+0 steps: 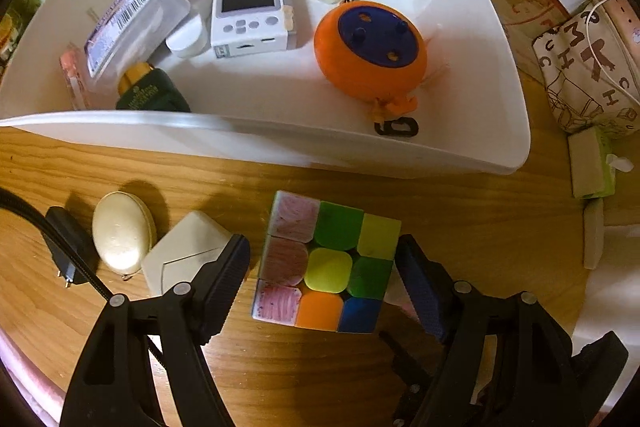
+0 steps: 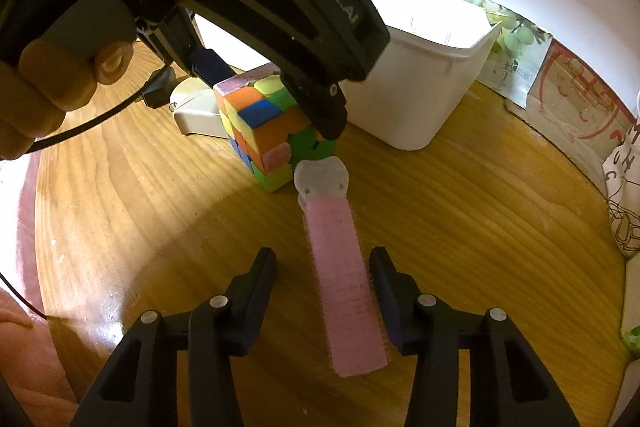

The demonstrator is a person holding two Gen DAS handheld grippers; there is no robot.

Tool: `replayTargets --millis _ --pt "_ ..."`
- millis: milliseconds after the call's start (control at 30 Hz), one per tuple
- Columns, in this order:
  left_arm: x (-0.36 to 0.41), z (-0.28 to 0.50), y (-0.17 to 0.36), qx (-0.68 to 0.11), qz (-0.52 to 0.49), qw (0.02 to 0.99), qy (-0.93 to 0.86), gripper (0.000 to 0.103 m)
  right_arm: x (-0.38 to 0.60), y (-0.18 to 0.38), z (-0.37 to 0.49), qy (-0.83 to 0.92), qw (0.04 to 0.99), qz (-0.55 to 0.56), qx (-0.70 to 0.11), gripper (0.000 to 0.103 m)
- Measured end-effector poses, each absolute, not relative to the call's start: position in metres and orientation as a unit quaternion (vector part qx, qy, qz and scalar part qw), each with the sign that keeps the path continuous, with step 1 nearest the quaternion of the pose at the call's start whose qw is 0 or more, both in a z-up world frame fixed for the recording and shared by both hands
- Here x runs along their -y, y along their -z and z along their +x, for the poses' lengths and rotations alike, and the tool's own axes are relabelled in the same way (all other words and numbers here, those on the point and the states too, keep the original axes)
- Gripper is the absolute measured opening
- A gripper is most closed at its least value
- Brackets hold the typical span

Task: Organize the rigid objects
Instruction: 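Grasp the Rubik's cube with the left gripper while the right gripper grasps the pink hair roller, then carry the cube and pink roller into the white bin and open both grippers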

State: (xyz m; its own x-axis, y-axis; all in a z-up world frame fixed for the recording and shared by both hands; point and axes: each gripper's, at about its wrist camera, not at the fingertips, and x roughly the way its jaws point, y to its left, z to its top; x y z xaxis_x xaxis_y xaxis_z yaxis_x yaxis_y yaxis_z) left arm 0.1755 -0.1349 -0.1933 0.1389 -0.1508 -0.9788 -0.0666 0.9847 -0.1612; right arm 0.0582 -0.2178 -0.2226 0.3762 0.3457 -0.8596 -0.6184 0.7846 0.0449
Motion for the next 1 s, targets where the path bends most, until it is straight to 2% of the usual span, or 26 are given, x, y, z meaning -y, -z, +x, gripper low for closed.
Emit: replayTargets --millis 100,267,400,567,1000 --pt "0.133 0.178 0.199 -0.662 -0.091 0.743 0.029 0.066 0.216 0.222 0.058 -0.294 0.818 -0.144 -0.474 0.038" --pt "0.137 0.181 0.202 -0.665 -0.074 0.743 0.037 0.066 0.209 0.22 0.053 -0.281 0.822 -0.161 -0.467 0.034" --pt "0.133 0.183 0.202 -0.663 -0.072 0.743 0.05 0.065 0.204 0.22 0.05 -0.268 0.828 -0.15 -0.47 0.025" --pt "0.131 0.184 0.201 -0.674 -0.062 0.733 0.067 0.065 0.2 0.219 0.043 -0.251 0.837 -0.148 -0.463 0.025" --pt "0.144 0.174 0.187 -0.677 0.015 0.72 0.148 0.064 0.202 0.218 0.037 -0.151 0.841 -0.057 -0.517 0.025"
